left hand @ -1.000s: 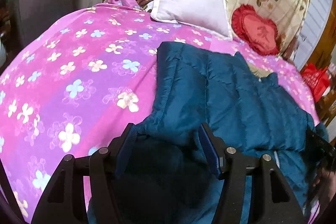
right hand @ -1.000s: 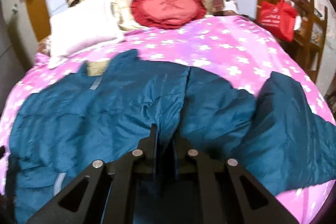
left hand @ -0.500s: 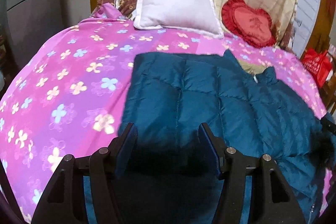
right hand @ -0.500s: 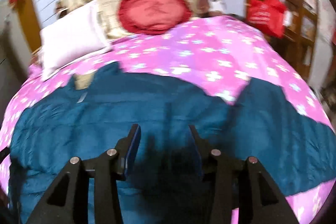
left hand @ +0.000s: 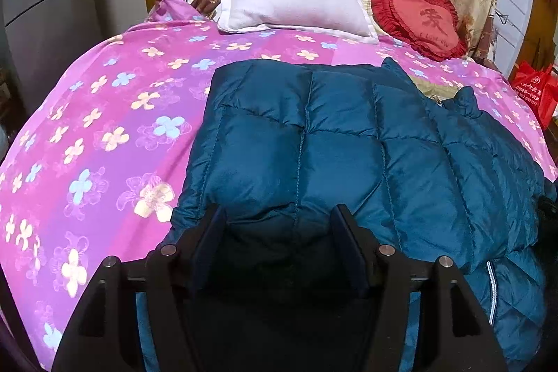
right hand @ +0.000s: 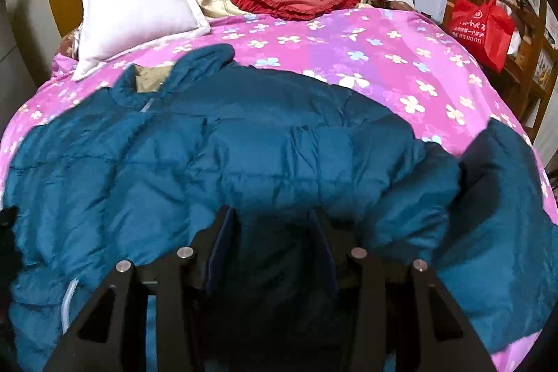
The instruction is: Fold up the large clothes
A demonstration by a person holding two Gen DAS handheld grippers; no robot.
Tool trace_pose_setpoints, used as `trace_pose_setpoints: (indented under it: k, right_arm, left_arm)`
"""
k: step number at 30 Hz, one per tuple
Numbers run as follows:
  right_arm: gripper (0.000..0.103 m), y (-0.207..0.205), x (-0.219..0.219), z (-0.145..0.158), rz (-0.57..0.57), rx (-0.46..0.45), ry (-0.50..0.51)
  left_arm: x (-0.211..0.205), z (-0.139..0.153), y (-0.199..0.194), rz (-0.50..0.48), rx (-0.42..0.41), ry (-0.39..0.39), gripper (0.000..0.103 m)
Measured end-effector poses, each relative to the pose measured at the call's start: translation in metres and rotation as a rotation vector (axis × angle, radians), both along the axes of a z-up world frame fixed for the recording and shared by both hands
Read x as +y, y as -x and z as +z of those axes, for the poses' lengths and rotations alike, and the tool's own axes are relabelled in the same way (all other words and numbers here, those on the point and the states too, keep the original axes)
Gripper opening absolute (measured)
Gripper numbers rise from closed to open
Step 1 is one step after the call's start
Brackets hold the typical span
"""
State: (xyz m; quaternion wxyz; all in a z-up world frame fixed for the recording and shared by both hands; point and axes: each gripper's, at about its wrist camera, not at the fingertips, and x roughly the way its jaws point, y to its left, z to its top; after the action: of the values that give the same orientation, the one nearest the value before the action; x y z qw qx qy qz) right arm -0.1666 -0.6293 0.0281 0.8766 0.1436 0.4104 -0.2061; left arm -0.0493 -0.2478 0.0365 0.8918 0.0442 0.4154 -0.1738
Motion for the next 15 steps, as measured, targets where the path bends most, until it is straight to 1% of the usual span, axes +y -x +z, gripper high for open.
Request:
trace_pose_setpoints:
  k: [3, 5, 7, 9, 13, 15]
  right_arm:
    - [0.049, 0.021, 0.011, 0.012, 0.027, -0.035, 0.003]
    - [0.049, 0.026, 0.016, 0.008, 0.038, -0.022, 0.01]
    - [0.049, 0.026, 0.017, -0.008, 0.045, 0.019, 0.015]
    - [0.05, 0.026, 0.019, -0.018, 0.049, 0.009, 0.043]
    - [0.05, 0.025, 0.024, -0.017, 0.047, 0.024, 0.08]
    - [0.05, 0.03, 0.026, -0.012, 0.038, 0.028, 0.061]
  left_arm:
    - [0.001, -0.001, 0.0, -0.001, -0.005, 0.006, 0.045]
    - [0.001, -0.002, 0.0, -0.001, -0.008, 0.009, 0.045]
    - [0.001, -0.003, 0.0, -0.004, -0.012, 0.009, 0.046]
    - [0.0, -0.004, -0.001, -0.006, -0.014, 0.01, 0.047]
    - [0.001, 0.0, 0.004, -0.009, -0.023, -0.005, 0.047]
    - [0.004, 0.005, 0.012, -0.014, -0.028, -0.008, 0.047]
